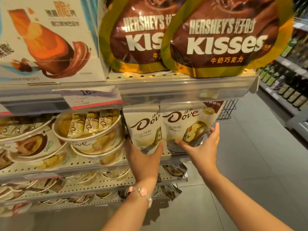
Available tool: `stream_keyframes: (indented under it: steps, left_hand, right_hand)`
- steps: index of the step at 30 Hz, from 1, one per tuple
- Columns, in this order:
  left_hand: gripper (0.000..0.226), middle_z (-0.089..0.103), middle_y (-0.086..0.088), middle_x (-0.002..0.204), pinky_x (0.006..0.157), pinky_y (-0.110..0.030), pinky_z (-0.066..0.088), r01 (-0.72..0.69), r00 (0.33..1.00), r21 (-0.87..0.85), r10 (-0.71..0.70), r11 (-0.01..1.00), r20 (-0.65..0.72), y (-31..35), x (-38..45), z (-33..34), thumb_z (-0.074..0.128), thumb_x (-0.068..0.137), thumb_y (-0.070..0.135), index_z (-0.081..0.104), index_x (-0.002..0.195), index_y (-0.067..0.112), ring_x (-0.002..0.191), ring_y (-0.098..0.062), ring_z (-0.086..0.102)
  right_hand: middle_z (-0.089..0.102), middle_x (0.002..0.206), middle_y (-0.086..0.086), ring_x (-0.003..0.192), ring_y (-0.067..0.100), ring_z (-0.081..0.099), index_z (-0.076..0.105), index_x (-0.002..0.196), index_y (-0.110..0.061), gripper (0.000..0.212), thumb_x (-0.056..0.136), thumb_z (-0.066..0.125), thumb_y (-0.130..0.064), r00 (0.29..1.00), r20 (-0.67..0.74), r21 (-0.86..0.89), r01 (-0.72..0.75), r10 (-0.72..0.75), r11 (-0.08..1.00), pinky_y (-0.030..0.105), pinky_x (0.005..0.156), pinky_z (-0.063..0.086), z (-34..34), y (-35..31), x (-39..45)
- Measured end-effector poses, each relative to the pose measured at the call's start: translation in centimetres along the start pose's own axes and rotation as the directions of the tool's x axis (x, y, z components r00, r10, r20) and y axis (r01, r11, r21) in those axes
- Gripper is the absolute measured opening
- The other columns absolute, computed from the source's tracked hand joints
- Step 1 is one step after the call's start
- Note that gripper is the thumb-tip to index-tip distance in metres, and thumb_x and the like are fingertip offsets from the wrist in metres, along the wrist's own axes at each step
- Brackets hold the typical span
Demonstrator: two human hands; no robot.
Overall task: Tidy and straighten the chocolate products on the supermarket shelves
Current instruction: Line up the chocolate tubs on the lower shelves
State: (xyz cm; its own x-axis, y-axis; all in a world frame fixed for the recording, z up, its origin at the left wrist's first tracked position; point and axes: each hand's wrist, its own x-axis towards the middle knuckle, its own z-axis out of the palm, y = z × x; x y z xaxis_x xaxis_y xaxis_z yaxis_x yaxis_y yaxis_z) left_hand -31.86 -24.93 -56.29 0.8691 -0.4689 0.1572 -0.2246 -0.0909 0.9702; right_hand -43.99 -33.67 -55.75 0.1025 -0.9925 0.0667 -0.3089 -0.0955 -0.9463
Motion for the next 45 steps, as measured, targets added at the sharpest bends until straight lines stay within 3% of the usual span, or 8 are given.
stream_keyframes:
  steps: [12,15,19,22,28,36,40,45]
  left_hand:
    - [0.092,0.049,-0.003,0.128,0.104,-0.039,0.041,-0.042,0.992,0.011,0.043,0.999,-0.117,-1.9,1.0,2.5,0.09,0.054,0.018,0.04,0.131,0.009,0.119,-0.021,0.05]
    - [0.082,0.049,0.012,0.112,0.098,-0.029,0.044,-0.035,0.989,-0.008,0.034,0.999,-0.142,-2.2,1.1,2.6,0.089,0.055,0.014,0.043,0.123,0.009,0.111,-0.015,0.053]
    - [0.076,0.043,0.044,0.102,0.078,0.005,0.034,-0.04,0.99,-0.073,0.03,0.997,-0.135,-2.5,1.2,2.4,0.088,0.057,0.009,0.048,0.121,0.007,0.097,0.023,0.047]
    - [0.077,0.045,0.038,0.104,0.075,0.009,0.031,-0.015,0.991,-0.116,-0.001,0.993,-0.135,-2.7,0.9,2.1,0.088,0.057,0.011,0.048,0.123,0.009,0.095,0.025,0.045]
    - [0.071,0.06,0.0,0.115,0.081,-0.009,0.049,0.039,0.996,-0.218,-0.056,0.975,-0.072,-2.8,0.9,0.9,0.084,0.061,-0.001,0.05,0.122,0.008,0.103,-0.001,0.059]
    - [0.066,0.061,-0.003,0.116,0.094,-0.032,0.05,0.097,0.995,-0.111,-0.1,0.989,-0.02,-3.1,1.0,-0.2,0.086,0.061,0.012,0.056,0.119,0.012,0.109,-0.013,0.058]
    - [0.063,0.062,0.004,0.114,0.089,-0.016,0.046,0.08,0.996,-0.056,-0.077,0.995,0.055,-3.2,1.1,-0.7,0.086,0.062,0.024,0.058,0.118,0.017,0.106,-0.001,0.057]
    - [0.058,0.065,0.0,0.114,0.095,-0.039,0.05,0.155,0.986,-0.078,-0.149,0.985,0.08,-3.5,1.4,-1.1,0.082,0.068,0.024,0.058,0.118,0.011,0.109,-0.013,0.059]
  right_hand:
    - [0.019,0.15,0.004,0.141,0.018,0.016,-0.002,0.148,-0.027,0.139,0.045,0.091,-0.041,0.998,-0.018,-0.013,0.059,-0.06,0.998,0.045,0.115,0.025,1.3,0.8,0.2]
    - [0.021,0.15,0.005,0.141,0.019,0.017,-0.001,0.148,-0.027,0.137,0.047,0.091,-0.038,0.998,-0.023,-0.021,0.057,-0.058,0.998,0.048,0.114,0.026,1.4,0.9,0.4]
    - [0.023,0.15,0.003,0.14,0.019,0.021,0.003,0.148,-0.029,0.133,0.048,0.091,-0.036,0.998,-0.029,-0.005,0.051,-0.052,0.999,0.05,0.112,0.029,1.6,1.0,0.6]
    - [0.025,0.149,0.002,0.139,0.019,0.024,0.005,0.147,-0.029,0.132,0.048,0.091,-0.037,0.998,-0.035,0.001,0.044,-0.044,0.999,0.05,0.111,0.03,1.7,1.2,0.8]
    - [0.025,0.15,0.002,0.139,0.019,0.026,0.005,0.147,-0.03,0.129,0.05,0.09,-0.034,0.998,-0.034,0.059,0.048,-0.046,0.997,0.049,0.11,0.032,1.2,1.5,1.2]
    - [0.024,0.152,-0.001,0.14,0.017,0.026,0.004,0.147,-0.034,0.127,0.051,0.087,-0.046,0.998,-0.047,0.07,0.046,-0.043,0.996,0.049,0.11,0.033,1.5,2.5,0.3]
    - [0.024,0.151,-0.002,0.139,0.016,0.027,0.004,0.147,-0.035,0.13,0.047,0.084,-0.056,0.996,-0.086,0.053,0.026,-0.021,0.998,0.049,0.11,0.033,2.1,2.5,0.1]
    - [0.022,0.152,-0.003,0.139,0.014,0.026,-0.001,0.147,-0.035,0.133,0.045,0.079,-0.063,0.991,-0.135,0.034,-0.011,0.016,0.999,0.044,0.113,0.029,2.7,2.5,0.1]
